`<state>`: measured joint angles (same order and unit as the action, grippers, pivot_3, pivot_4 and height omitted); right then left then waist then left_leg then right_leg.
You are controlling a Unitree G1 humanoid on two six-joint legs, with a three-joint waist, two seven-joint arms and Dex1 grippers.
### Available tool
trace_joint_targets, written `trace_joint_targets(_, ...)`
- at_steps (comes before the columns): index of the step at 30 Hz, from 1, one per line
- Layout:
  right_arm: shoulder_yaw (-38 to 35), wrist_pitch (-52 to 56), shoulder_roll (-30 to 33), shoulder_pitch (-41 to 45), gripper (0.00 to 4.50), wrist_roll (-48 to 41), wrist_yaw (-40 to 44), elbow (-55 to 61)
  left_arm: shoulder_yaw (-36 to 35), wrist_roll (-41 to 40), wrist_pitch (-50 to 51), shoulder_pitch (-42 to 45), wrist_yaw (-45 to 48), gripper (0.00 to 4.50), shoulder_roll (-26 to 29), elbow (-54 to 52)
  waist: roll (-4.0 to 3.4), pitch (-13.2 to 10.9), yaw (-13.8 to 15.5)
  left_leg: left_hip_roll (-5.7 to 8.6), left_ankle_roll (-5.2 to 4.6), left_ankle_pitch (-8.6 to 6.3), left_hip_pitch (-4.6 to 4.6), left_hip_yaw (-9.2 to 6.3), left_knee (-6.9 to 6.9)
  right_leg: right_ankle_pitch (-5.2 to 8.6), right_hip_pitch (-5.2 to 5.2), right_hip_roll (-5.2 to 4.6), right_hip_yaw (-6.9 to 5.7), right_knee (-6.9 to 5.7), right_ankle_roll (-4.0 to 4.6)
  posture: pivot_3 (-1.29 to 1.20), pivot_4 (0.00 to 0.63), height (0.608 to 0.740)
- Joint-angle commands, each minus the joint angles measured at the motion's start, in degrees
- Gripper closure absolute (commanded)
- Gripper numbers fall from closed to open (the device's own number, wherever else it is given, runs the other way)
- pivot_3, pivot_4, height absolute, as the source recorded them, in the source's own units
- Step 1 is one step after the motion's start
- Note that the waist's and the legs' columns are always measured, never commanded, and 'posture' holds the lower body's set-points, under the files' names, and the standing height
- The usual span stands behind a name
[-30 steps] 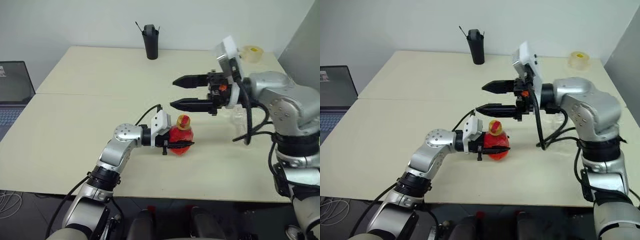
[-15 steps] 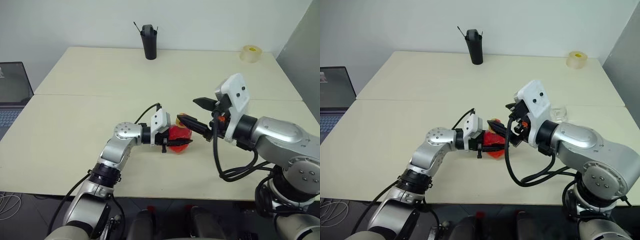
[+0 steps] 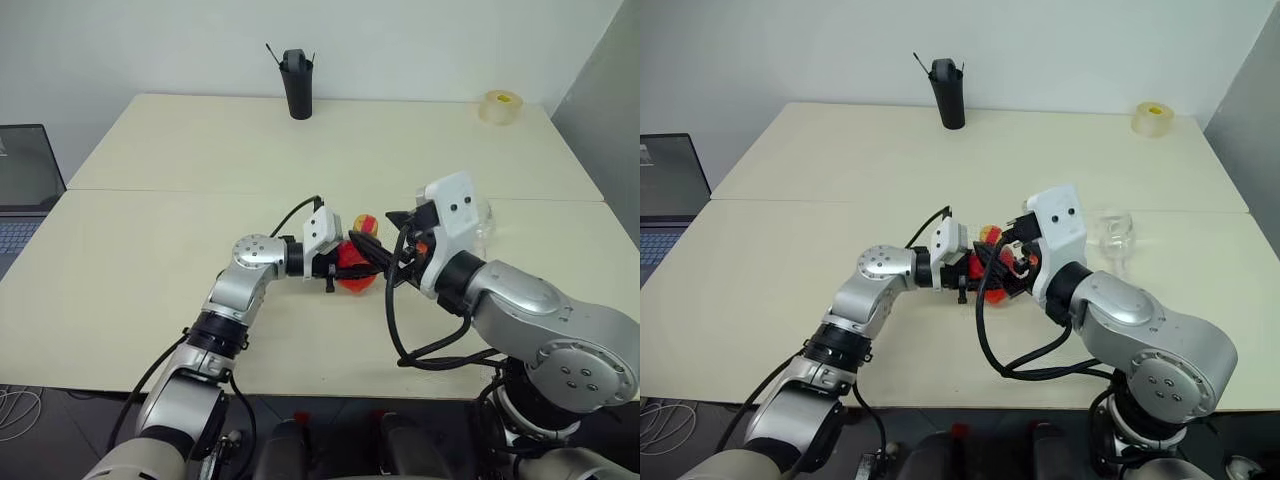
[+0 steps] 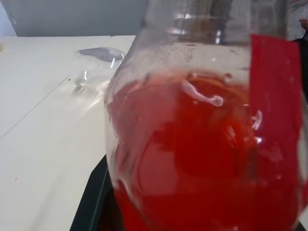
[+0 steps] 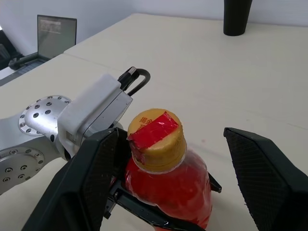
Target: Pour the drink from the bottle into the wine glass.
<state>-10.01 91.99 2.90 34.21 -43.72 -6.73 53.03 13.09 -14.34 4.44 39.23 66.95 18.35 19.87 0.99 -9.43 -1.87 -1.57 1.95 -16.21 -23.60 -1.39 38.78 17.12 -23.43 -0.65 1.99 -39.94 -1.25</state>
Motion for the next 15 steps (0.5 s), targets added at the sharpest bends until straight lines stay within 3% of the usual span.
trace_joint_targets(1,-0.6,0.5,-0.6,0.9,0.75,1.0,-1.2,2.1,-1.3,-0.6,-1.6,1.7,0.3,2.84,-0.5,-1.1,0.0,0.0,0.0,0.0,0.0,0.0,0.0,0.0,0.0,0.0,0.0,0.0,-0.01,0.0,0.0,0.0,0.15,0.74)
trace_joint_targets(4,-0.6,0.5,-0.2,1.1,1.12,1.5,-1.1,1.9,-1.3,-0.5,-1.8,1.7,0.3,2.84,-0.6,-0.9,0.0,0.0,0.0,0.0,0.0,0.0,0.0,0.0,0.0,0.0,0.0,0.0,0.0,0.0,0.0,0.0,0.15,0.74)
trace_joint_targets(11,0.1,0.5,0.0,0.8,3.27,1.5,-0.5,1.0,-1.6,-0.4,-1.8,1.5,0.2,2.85,-0.7,-1.1,0.0,0.0,0.0,0.0,0.0,0.0,0.0,-0.01,0.0,0.0,0.0,0.03,0.0,0.01,0.0,0.0,0.15,0.74)
trace_joint_targets(15,-0.4,0.5,0.3,1.7,3.28,2.0,0.8,0.3,-1.6,-0.3,-1.7,1.3,0.0,2.85,-0.6,-1.5,0.0,0.0,0.0,0.0,0.0,0.0,0.0,0.0,0.0,0.0,0.0,0.03,0.0,0.01,0.0,0.0,0.15,0.74)
